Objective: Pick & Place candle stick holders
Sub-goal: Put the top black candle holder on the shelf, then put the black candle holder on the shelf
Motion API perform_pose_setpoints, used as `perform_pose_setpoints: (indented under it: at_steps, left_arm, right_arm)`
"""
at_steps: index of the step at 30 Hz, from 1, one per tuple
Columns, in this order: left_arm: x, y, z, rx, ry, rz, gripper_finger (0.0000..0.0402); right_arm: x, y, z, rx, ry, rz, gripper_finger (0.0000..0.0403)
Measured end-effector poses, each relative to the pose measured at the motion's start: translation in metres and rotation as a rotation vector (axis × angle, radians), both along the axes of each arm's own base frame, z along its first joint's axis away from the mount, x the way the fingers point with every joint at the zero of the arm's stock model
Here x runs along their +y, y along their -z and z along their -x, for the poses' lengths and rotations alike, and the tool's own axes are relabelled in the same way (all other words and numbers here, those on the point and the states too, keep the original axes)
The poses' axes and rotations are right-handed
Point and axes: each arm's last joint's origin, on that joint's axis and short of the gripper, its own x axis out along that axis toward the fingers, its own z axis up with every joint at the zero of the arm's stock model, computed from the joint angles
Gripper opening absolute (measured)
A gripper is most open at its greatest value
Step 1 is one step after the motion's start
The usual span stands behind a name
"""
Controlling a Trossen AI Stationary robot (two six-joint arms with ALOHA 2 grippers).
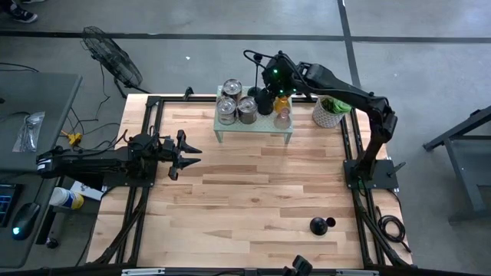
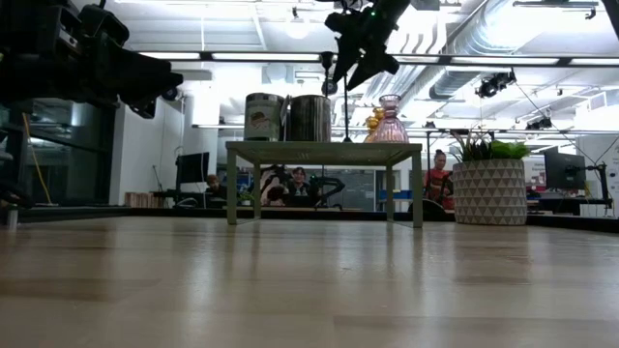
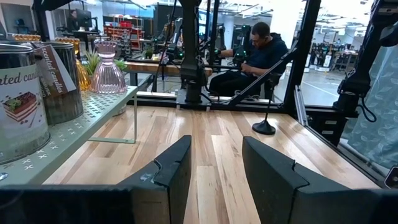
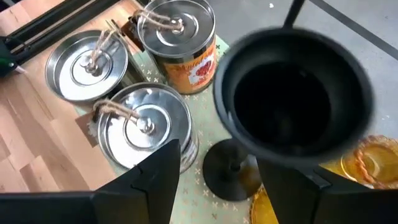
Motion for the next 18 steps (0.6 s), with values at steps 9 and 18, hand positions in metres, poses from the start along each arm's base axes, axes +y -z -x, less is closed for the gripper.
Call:
perform_pose_setpoints:
  at_steps: [9, 18]
  left_arm:
    - [0.000, 0.001, 0.000, 0.006, -0.001, 0.002, 0.0138]
    - [-0.001, 0.002, 0.000, 0.021, 0.036, 0.005, 0.0138]
  right_arm:
    - [0.009, -0.014, 0.016, 0.004, -0.007, -0.004, 0.0201]
    - [0.022, -0.020, 0.040, 0.112, -0.009, -0.065, 0.0201]
